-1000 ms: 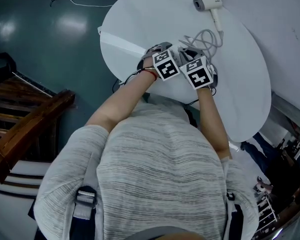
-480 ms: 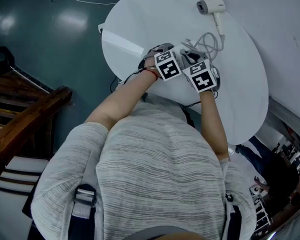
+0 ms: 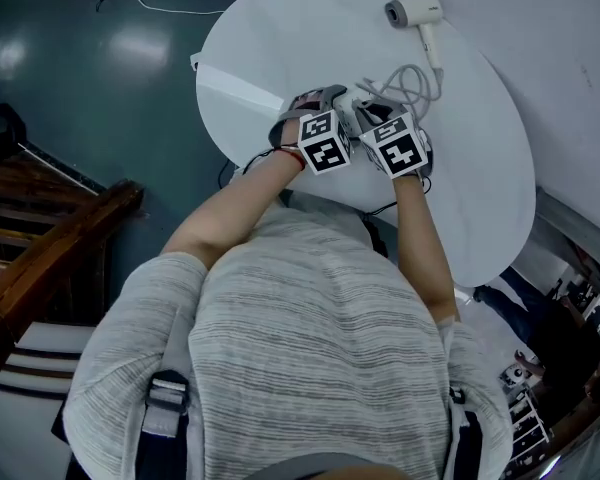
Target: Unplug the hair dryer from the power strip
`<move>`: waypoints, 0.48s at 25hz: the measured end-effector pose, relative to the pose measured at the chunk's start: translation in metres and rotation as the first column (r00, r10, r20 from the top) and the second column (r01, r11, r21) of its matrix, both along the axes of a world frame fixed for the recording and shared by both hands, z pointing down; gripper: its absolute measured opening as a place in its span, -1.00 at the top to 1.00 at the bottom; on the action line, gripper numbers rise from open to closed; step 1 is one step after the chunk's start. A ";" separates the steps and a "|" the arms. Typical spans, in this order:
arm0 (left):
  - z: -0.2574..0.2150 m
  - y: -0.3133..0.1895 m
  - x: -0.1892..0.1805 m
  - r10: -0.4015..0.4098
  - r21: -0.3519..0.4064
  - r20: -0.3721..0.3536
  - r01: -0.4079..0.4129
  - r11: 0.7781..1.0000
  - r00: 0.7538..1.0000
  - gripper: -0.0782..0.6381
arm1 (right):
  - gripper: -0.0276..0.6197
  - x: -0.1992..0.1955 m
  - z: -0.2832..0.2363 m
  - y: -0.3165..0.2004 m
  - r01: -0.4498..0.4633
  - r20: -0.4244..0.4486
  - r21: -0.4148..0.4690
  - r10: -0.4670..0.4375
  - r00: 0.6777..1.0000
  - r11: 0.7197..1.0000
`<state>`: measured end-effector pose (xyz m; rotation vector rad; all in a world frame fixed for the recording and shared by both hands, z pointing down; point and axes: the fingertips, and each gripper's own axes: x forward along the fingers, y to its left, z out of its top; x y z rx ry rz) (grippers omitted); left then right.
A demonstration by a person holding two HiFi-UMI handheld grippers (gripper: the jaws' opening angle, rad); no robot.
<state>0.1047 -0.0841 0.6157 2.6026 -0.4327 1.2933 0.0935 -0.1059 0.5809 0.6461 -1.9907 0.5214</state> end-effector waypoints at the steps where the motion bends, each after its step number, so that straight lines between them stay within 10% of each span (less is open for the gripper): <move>1: 0.000 0.002 0.002 0.003 0.006 0.008 -0.003 1.000 1.000 -0.55 | 0.75 0.000 0.000 0.000 -0.002 0.002 -0.001 0.002 1.000 1.000; 12: 0.010 -0.002 0.010 -0.044 0.046 0.074 0.040 0.998 0.996 -0.50 | 0.75 -0.002 -0.002 0.000 -0.028 0.018 -0.002 0.028 0.999 1.000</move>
